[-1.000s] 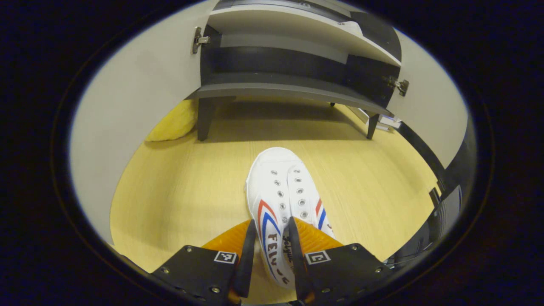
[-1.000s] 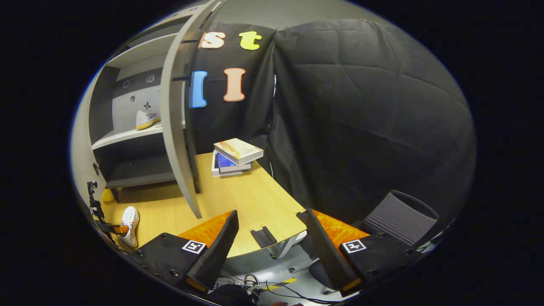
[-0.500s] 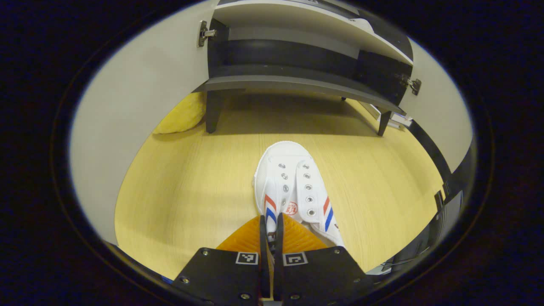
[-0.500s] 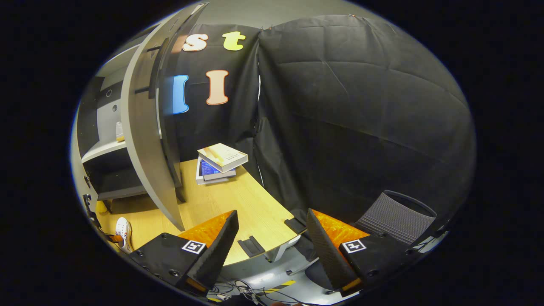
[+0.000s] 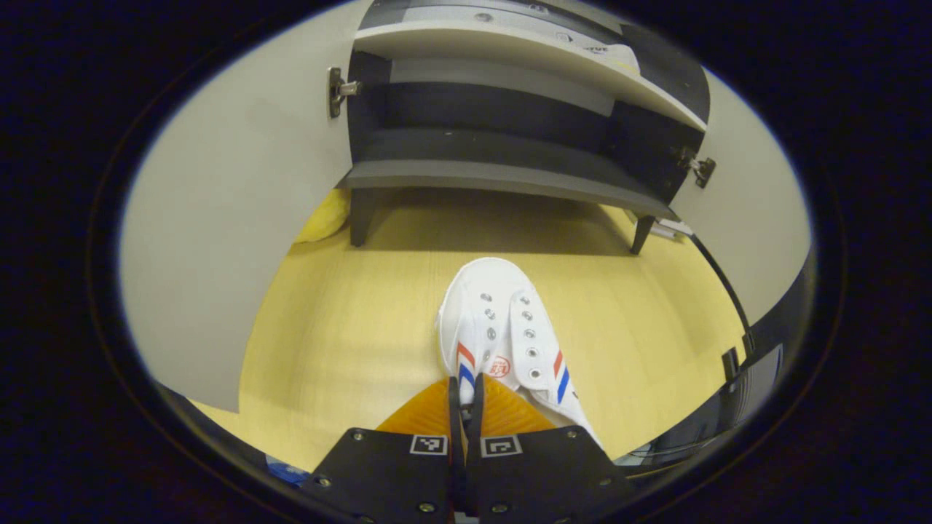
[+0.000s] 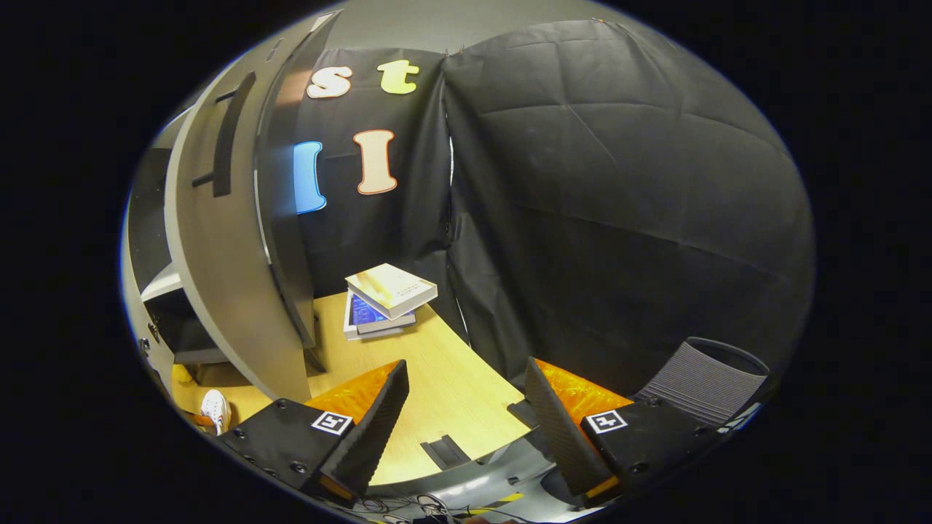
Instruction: Grab one shoe with the right hand and put it into the shoe cabinet, grab the other shoe with the left hand and put it into the shoe cabinet; then close the right door with the right hand and the left door with the left hand.
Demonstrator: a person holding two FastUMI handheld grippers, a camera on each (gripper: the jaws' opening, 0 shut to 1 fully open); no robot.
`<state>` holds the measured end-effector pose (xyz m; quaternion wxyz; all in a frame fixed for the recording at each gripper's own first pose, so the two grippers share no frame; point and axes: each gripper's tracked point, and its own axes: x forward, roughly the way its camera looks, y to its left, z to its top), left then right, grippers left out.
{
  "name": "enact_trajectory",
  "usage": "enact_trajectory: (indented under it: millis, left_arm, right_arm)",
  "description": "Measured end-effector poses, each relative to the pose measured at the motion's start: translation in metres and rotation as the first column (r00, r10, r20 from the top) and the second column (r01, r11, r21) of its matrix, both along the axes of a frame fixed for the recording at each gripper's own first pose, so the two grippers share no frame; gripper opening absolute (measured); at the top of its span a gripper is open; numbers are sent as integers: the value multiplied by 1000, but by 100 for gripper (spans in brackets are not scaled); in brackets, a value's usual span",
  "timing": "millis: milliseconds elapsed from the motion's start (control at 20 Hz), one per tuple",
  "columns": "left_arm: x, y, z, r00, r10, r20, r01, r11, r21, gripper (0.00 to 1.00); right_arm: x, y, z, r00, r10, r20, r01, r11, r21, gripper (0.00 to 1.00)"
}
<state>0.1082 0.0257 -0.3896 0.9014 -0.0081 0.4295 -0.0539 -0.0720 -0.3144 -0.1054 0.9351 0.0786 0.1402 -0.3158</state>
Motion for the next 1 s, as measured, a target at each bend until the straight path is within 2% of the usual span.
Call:
enact_trajectory:
  millis: [100,200,250,350,400,450,550,650,800,850,1000]
  left_arm:
    - [3,5,26,999,29,44,-28,999,-22,1]
    - [4,12,45,994,60,90,-56,997,-54,0]
    - [4,17,48,991,71,117,-65,996,-58,0]
    - [6,14,50,982,57,183,-51,998,-35,2]
    - [5,15,51,977,48,207,-44,999,-21,1]
    - [6,13,50,974,38,225,-34,999,-18,2]
    - [8,13,55,963,48,264,-35,998,-56,0]
    - [7,14,54,947,59,315,-31,995,-94,1]
    - [10,14,46,905,15,425,10,998,-55,1]
    - [8,11,46,900,13,435,14,998,-58,1]
    - [8,14,54,883,32,469,26,993,-117,1]
  right_arm:
    - [15,-11,1,1000,11,6,-11,1000,-4,97]
    - [28,-25,0,1000,19,-9,-19,1000,-23,100]
    - [35,-29,2,1000,26,-8,-26,999,-26,97]
    - [50,-38,10,999,33,20,-33,999,-30,100]
    - [58,-41,13,999,37,32,-36,999,-28,97]
    - [65,-43,13,998,43,48,-42,999,-27,100]
    - [79,-48,12,997,50,62,-48,999,-25,97]
    - [87,-50,10,996,47,71,-47,999,-7,100]
    - [97,-53,12,995,35,95,-35,999,-3,97]
    - [97,-56,10,995,24,93,-23,1000,-7,100]
    - [93,-57,6,993,1,115,-1,1000,-2,97]
